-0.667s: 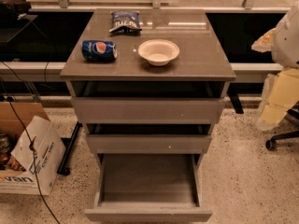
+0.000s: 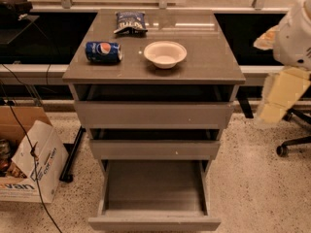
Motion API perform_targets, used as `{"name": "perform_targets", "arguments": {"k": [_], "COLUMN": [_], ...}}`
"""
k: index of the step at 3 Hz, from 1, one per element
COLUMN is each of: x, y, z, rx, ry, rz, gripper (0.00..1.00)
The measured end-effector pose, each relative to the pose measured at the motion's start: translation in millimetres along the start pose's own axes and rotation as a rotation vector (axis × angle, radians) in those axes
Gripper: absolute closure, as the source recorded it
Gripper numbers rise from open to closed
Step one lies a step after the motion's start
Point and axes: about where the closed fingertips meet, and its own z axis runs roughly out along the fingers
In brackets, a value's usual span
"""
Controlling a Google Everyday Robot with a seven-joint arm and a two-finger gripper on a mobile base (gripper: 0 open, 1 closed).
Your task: Place pepsi can into bottom drawer
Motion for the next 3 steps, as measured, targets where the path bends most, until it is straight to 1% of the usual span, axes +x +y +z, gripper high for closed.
{"name": "perform_targets", "arguments": {"k": [2, 3], "x": [-37, -58], "y": [-24, -36], "z": [27, 45], "rx": [0.018, 0.009], "ry": [-0.129, -0.192], "rz": [-0.013, -0.015], "gripper": [0.0, 0.0]}}
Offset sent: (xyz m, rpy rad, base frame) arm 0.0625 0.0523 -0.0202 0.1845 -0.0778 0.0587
